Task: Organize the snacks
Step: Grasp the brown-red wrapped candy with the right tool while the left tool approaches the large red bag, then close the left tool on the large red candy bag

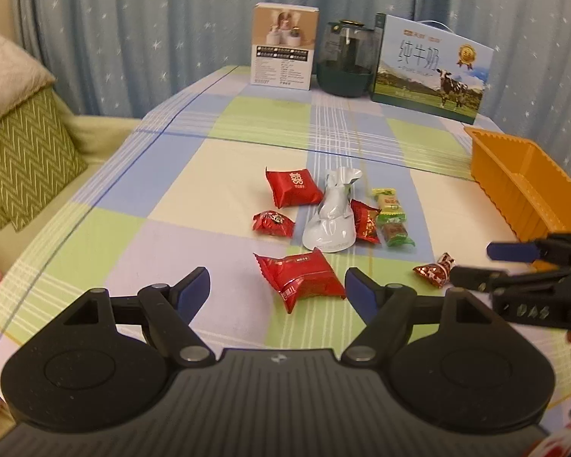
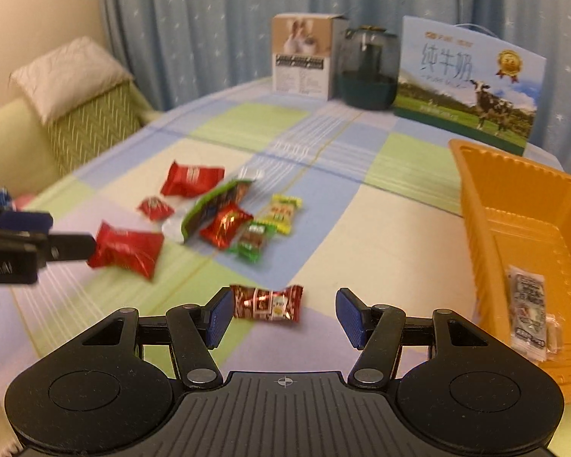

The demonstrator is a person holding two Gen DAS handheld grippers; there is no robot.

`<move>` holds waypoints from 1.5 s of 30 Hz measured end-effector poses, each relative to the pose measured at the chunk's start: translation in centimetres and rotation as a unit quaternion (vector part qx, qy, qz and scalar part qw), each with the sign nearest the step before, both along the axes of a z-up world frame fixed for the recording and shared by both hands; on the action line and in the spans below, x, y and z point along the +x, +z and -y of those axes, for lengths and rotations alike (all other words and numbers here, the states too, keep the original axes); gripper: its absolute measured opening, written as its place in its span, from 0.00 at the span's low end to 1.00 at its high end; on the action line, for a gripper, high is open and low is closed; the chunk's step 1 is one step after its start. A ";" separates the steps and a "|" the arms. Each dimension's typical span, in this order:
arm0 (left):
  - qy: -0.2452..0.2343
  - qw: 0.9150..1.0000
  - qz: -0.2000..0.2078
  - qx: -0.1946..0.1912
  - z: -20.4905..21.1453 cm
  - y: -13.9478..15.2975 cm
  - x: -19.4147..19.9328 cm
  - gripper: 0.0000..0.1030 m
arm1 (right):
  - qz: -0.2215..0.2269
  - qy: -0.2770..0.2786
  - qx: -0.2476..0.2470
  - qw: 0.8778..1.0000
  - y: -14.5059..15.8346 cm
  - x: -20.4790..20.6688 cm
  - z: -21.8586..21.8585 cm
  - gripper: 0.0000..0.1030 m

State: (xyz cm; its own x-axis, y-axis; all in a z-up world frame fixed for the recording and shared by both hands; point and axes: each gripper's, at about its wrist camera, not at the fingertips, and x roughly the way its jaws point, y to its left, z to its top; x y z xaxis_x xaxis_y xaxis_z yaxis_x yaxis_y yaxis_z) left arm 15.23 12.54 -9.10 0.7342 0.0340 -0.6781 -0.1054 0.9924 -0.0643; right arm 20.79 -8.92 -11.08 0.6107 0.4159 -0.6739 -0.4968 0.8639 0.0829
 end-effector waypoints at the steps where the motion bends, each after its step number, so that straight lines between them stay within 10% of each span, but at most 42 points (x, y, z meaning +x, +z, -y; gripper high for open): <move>1: 0.002 1.000 0.000 -0.007 -0.2 0.0 0.1 0.74 | -0.003 0.000 0.002 1.000 -0.2 0.1 -0.1 0.58; 14: 0.013 1.000 -0.010 -0.025 -0.7 -0.6 0.8 0.75 | -0.004 0.008 0.007 1.000 -2.2 1.2 -2.1 0.57; 21: 0.009 0.999 -0.015 -0.028 -0.4 -1.0 1.1 0.75 | 0.005 0.008 -0.010 1.000 -2.0 0.9 -2.6 0.17; 45: 0.042 0.997 -0.019 -0.069 0.1 -3.3 3.8 0.62 | 0.009 -0.016 0.035 0.999 0.4 1.2 -0.7 0.16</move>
